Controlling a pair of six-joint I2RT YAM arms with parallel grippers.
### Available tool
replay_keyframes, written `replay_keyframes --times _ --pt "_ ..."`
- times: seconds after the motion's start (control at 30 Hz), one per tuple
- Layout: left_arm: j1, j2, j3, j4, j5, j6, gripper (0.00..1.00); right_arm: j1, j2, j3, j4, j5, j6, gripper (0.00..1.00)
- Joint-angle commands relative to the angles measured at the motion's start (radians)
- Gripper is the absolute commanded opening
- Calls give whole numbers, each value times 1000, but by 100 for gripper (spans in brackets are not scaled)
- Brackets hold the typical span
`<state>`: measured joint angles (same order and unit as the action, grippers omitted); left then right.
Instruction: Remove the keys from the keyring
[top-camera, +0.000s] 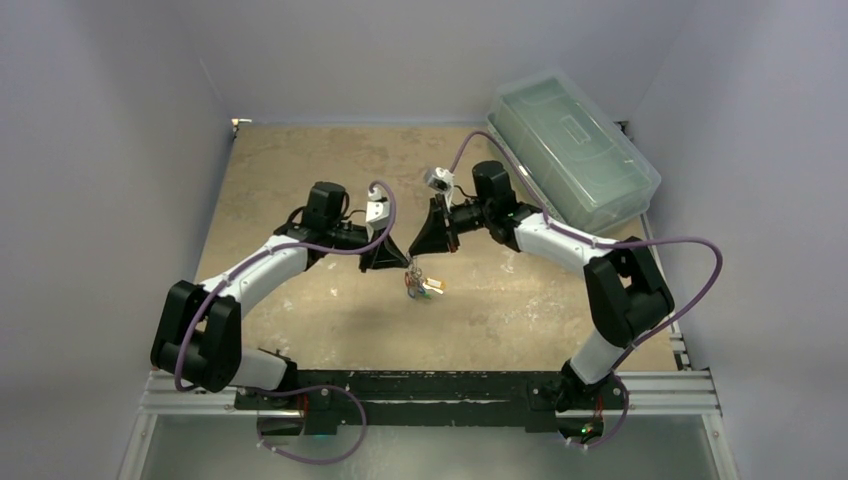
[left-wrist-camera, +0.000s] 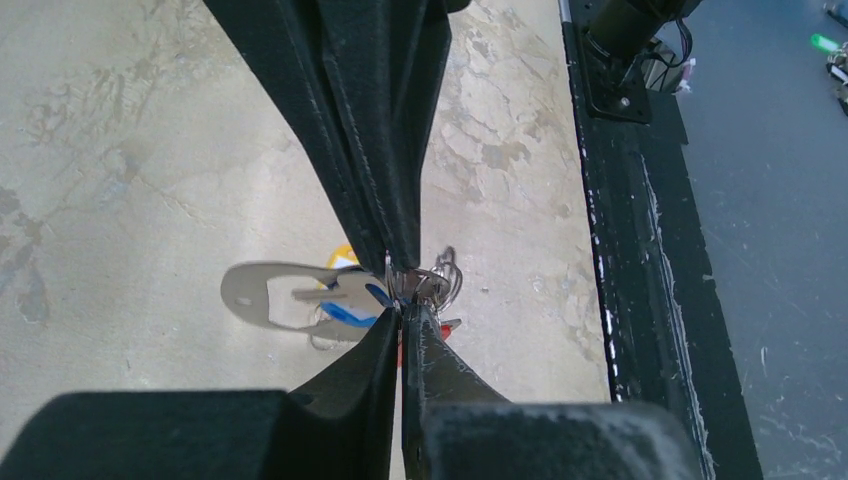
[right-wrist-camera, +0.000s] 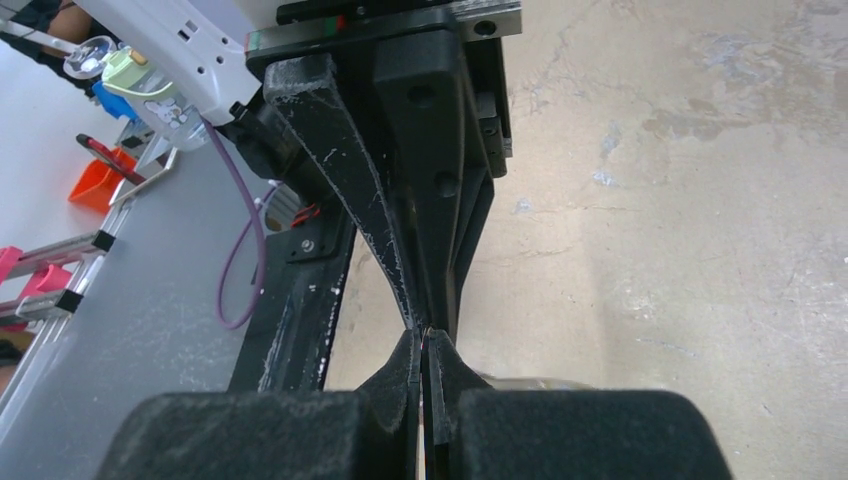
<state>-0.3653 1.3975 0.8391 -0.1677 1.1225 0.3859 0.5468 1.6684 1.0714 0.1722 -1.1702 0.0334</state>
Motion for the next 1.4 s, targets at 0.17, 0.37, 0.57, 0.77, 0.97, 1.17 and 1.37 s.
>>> replay_keyframes --times 0.17,0.37,0.57,0.77,0.97,1.17,1.37 --pt "-38 11 -13 14 12 51 0 -11 -24 -25 140 -22 81 0" --pt "-73 48 -12 33 -10 49 0 -10 -25 -43 191 -22 124 0" --pt "-70 56 3 11 -15 67 0 -14 -24 -50 211 -36 142 0" --pt "8 -16 96 -158 -34 136 22 -21 -28 -50 155 -47 96 0" --pt "90 -54 84 -108 56 44 34 -21 -32 -49 152 -32 84 0" --pt "88 -55 -48 272 114 -270 34 -21 -35 -86 311 -13 191 0" --pt "70 -45 -99 394 122 -368 32 -22 -12 -124 505 0 323 0"
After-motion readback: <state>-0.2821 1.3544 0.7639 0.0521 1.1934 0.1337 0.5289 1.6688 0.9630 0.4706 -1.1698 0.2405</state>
